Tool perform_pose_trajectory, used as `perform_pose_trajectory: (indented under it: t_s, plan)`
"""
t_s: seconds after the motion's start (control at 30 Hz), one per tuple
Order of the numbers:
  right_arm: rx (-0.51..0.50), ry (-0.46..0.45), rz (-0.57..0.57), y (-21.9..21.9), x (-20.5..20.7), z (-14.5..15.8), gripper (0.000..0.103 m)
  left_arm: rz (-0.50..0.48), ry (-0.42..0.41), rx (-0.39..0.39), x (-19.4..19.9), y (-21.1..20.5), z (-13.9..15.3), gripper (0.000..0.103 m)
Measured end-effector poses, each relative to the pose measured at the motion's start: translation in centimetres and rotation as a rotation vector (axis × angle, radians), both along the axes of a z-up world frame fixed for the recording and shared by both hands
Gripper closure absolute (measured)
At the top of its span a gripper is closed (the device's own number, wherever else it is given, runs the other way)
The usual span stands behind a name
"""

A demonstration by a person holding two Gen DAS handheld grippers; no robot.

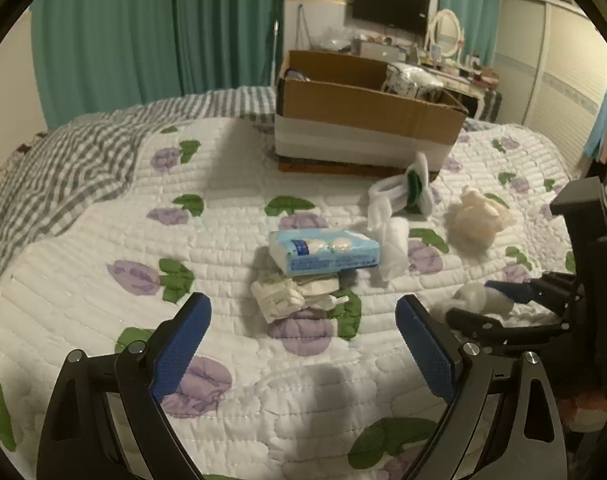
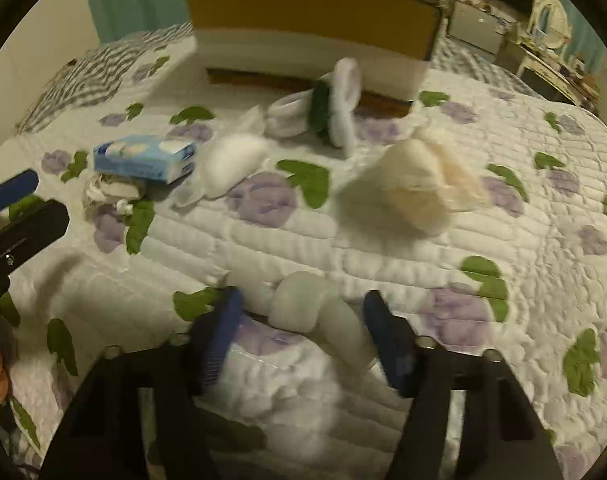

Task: Organize soft objects
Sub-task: 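Move both tools back toward the remaining items on the quilt, then grasp a small white cloth with the right tool while the left grasps the blue tissue pack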

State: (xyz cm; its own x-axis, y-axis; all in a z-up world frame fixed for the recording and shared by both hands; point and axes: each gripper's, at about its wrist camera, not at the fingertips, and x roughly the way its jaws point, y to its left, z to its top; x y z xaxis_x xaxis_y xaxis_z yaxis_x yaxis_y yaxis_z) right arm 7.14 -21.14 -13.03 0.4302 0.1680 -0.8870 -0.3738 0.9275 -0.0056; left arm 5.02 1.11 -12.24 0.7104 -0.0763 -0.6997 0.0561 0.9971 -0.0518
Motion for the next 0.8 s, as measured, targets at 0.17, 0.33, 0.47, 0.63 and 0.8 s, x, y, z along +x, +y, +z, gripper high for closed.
perform_pose_trajectory:
  t_s: [0.17,0.33,0.47,0.63,0.8]
  plan:
    - [-0.018,-0.056,0.014,0.6,-0.8,0.8,0.071,0.003,0.024,0.001,0.4,0.1,-0.5,0.008]
    - [0.029,-0.103,0.007,0.0,-0.9,2.8,0.093,0.001,0.038,0.001,0.7,0.0,-0.5,0.008]
    - [0.073,-0.109,-0.002,-0.6,-0.3,3.9,0.093,-0.017,0.044,0.009,1.4,-0.5,-0.3,0.008]
    - [0.107,-0.107,-0.004,-1.0,0.1,4.1,0.093,-0.026,0.052,0.035,2.2,-1.1,-0.2,0.008]
    - [0.131,-0.153,-0.018,-1.7,0.2,5.4,0.094,-0.035,0.061,0.028,2.9,-1.3,-0.1,0.008]
